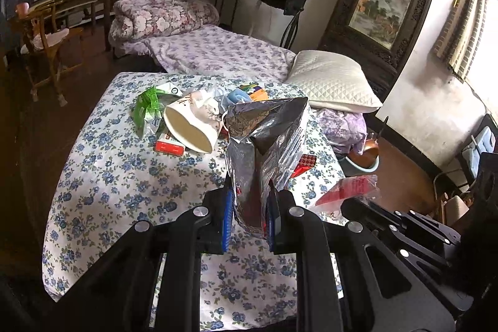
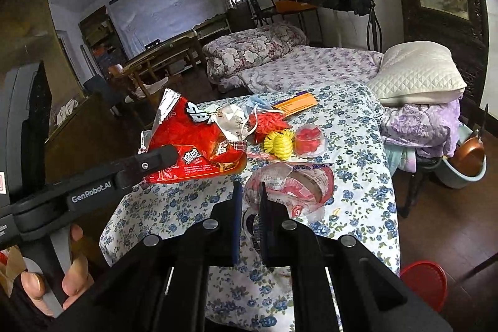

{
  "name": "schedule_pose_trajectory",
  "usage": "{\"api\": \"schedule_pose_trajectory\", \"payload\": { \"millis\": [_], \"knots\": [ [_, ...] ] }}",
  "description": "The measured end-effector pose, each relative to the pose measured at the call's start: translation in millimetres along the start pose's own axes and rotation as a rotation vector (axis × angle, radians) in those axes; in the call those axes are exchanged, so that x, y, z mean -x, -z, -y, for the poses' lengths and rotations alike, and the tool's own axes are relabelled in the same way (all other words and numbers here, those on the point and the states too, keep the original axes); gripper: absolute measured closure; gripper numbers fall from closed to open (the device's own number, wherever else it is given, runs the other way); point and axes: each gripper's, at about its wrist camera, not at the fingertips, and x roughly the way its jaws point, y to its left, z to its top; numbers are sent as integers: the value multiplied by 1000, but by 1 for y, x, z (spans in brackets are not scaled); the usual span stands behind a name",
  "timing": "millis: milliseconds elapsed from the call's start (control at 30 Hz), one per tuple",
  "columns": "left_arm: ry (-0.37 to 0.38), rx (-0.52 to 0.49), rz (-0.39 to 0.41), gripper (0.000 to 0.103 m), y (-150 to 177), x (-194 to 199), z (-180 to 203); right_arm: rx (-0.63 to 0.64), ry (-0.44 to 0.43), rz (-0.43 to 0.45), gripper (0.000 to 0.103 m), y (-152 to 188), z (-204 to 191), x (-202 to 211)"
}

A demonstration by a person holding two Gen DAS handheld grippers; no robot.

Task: Collect trash
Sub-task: 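Lift the foil bag with the left tool while the right tool lifts the packet, then carry both held items over the red mesh wastebasket on the floor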

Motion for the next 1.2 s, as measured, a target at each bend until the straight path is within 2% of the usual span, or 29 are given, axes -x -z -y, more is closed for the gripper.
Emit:
{"api": "schedule_pose_trajectory", "payload": {
  "millis": [333, 567, 767, 867, 1100, 1200],
  "knots": [
    [-3, 15, 0, 85, -1, 2, -5, 29, -18, 5, 93, 1, -14, 2],
    [19, -2, -2, 85, -4, 7, 8, 35, 34, 70, 93, -9, -2, 38],
    [87, -96, -21, 85, -3, 3, 67, 19, 136, 92, 93, -1, 41, 80],
    [142, -137, -57, 85, 5, -11, 107, -1, 202, 91, 93, 8, 71, 101],
    [250, -234, -170, 85, 43, -64, 209, -109, 320, 38, 93, 47, 157, 119],
    [257, -286, -223, 85, 64, -92, 248, -186, 359, -2, 93, 72, 202, 116]
  ]
}}
